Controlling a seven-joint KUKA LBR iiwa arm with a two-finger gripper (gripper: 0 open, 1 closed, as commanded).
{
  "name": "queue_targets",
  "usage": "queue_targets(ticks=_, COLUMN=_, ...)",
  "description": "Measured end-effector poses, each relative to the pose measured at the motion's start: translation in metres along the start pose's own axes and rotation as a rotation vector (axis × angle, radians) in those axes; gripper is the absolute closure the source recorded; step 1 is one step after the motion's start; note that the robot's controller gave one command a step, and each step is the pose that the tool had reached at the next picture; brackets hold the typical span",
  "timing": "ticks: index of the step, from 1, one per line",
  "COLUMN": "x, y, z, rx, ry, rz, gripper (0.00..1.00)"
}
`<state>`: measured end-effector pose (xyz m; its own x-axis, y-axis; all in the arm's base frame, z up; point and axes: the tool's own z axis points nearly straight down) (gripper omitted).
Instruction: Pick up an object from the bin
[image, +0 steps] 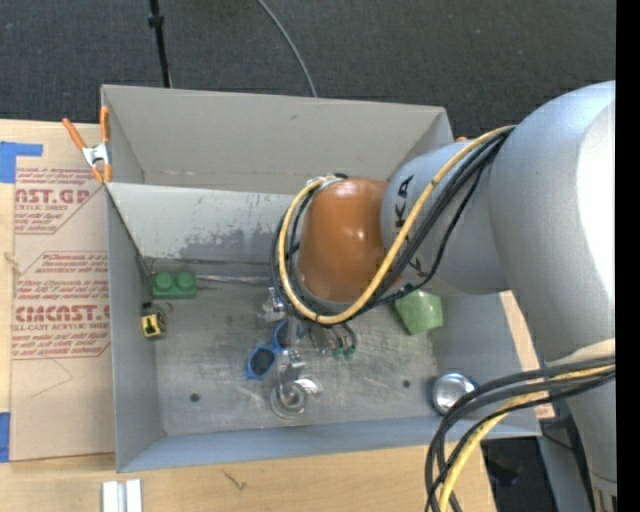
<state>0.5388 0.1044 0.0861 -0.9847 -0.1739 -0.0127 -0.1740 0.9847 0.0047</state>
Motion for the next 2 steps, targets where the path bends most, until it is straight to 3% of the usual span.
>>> queue_targets(ticks=1, x=0.000, y=-0.002, z=0.001, rx=0.000, ry=-0.002, rz=0.003, gripper=1.00)
queue_targets(ticks=2, x=-0.010, y=0.004, z=-0.121, rx=0.004, ry=0.002, rz=-0.070, gripper=1.00)
